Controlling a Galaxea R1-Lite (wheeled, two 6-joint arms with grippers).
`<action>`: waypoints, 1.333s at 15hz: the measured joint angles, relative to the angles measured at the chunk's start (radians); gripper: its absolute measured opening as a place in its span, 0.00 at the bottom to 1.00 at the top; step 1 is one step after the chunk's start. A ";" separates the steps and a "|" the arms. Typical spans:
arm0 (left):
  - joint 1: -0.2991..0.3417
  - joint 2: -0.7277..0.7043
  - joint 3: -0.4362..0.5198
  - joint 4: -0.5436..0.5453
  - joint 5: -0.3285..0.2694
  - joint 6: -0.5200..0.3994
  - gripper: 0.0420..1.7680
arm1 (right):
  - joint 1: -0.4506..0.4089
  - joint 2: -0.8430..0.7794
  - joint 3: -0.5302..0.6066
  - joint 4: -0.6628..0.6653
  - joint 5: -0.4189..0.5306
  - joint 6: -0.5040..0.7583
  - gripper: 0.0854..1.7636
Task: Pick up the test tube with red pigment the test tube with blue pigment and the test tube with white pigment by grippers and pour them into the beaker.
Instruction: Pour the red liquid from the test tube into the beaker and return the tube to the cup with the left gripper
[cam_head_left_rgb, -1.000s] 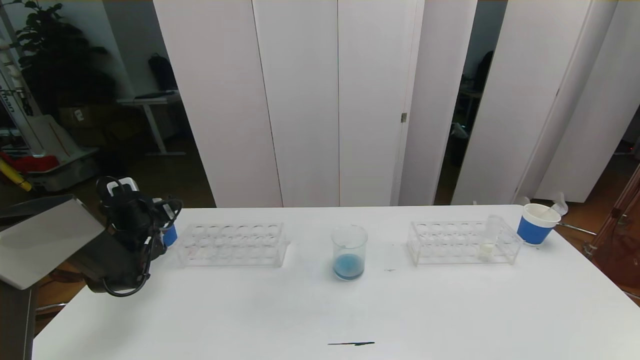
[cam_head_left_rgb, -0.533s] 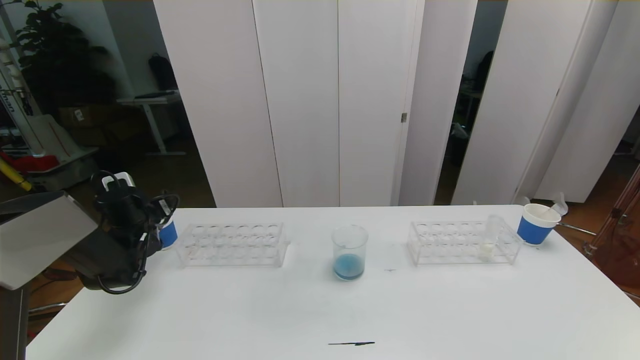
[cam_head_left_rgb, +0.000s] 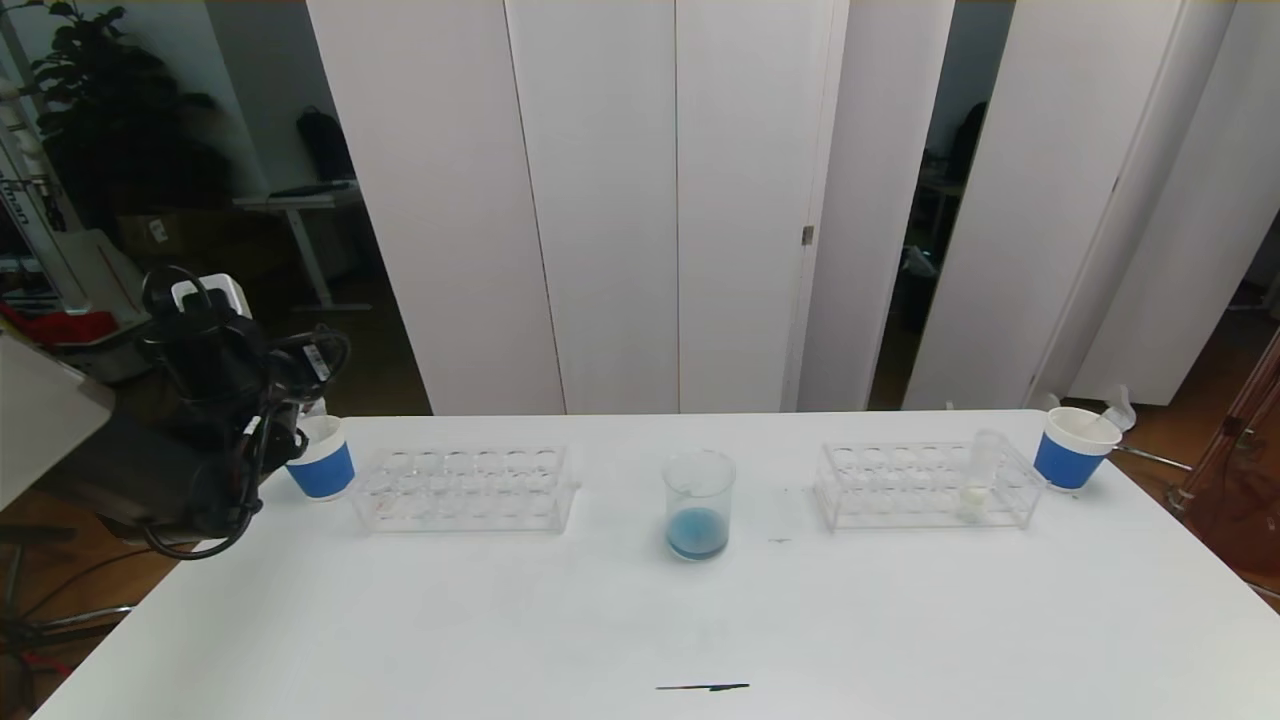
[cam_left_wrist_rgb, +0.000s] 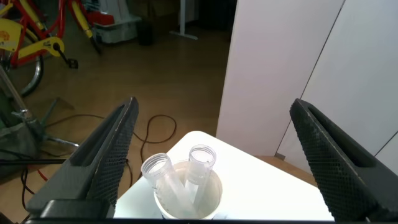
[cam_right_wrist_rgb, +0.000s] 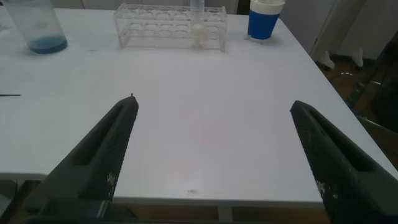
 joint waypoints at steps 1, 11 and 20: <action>-0.006 -0.057 0.016 0.030 0.000 0.001 0.99 | 0.000 0.000 0.000 0.000 0.000 0.000 0.99; -0.081 -0.870 0.298 0.538 -0.019 0.081 0.99 | 0.000 0.000 0.000 0.000 0.000 0.000 0.99; -0.090 -1.635 0.412 1.248 -0.071 0.097 0.99 | 0.000 0.000 0.000 0.000 0.000 0.000 0.99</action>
